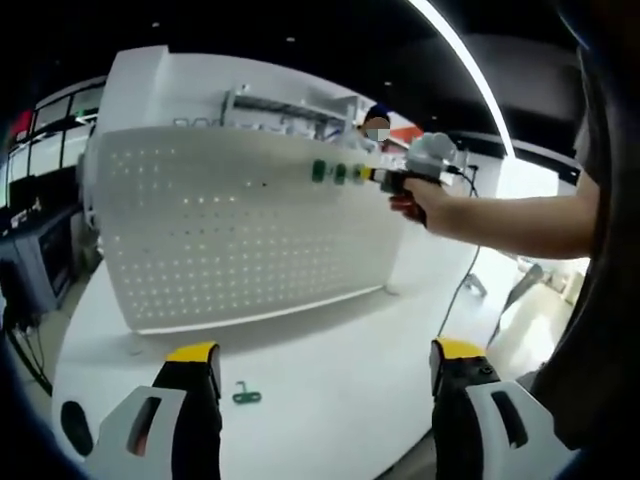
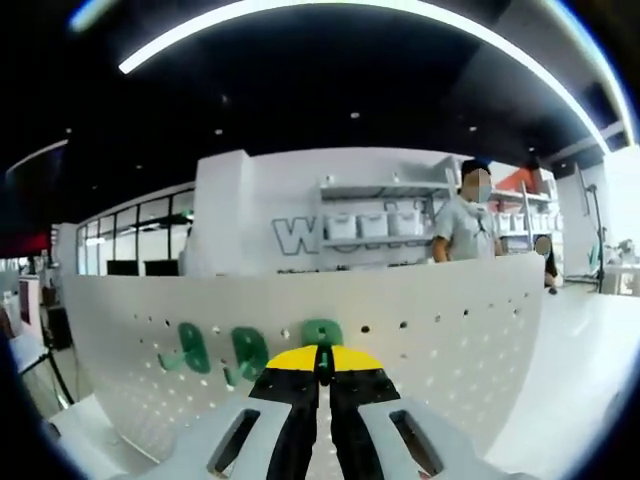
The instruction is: Insert the hook assembly into the mounting plate slot until the hook locks in place.
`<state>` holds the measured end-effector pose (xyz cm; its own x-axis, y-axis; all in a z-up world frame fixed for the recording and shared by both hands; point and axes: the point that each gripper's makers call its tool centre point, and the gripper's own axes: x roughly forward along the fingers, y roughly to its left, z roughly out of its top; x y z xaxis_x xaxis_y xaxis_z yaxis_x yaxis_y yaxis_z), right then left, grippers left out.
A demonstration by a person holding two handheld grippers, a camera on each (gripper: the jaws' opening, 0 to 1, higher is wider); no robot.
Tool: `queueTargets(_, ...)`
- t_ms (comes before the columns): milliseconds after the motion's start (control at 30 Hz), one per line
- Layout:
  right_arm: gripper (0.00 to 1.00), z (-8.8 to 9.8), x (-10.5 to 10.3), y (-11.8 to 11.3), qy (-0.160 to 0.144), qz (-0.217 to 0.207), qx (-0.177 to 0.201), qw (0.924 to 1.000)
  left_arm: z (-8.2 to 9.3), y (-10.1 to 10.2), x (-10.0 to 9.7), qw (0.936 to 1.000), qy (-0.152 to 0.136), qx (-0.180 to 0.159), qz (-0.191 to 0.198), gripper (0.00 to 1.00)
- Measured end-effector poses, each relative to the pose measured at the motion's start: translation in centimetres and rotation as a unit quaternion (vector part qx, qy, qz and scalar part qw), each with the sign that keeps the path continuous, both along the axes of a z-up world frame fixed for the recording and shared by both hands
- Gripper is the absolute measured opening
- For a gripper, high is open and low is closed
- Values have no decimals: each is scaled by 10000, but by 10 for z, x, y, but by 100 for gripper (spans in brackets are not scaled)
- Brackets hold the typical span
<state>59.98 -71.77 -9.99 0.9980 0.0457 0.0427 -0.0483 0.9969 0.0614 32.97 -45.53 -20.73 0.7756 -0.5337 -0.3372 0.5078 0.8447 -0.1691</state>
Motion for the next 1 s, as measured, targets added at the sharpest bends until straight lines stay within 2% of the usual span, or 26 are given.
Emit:
queueTargets(200, 0, -3, 3, 2, 34, -15, -248, 9997, 0, 6, 3, 10000, -10, 24, 64, 87)
queueTargets(333, 1, -4, 3, 2, 31, -24, -237, 9997, -1, 7, 3, 10000, 9, 7, 86, 87)
queueTargets(667, 1, -3, 5, 2, 322, -1, -398, 9987, -1, 5, -1, 10000, 13, -42, 78, 88)
queueTargets(767, 3, -1, 2, 1, 261, -41, -449, 9986, -2, 5, -2, 9999, 31, -44, 89, 88)
queueTargets(833, 9, 2, 1, 2, 226, -56, -478, 9986, -1, 6, -2, 9999, 17, -37, 102, 88)
queueTargets(1000, 10, 12, 0, 3, 184, -30, -522, 9985, 3, 9, -3, 9999, -44, -52, 136, 87)
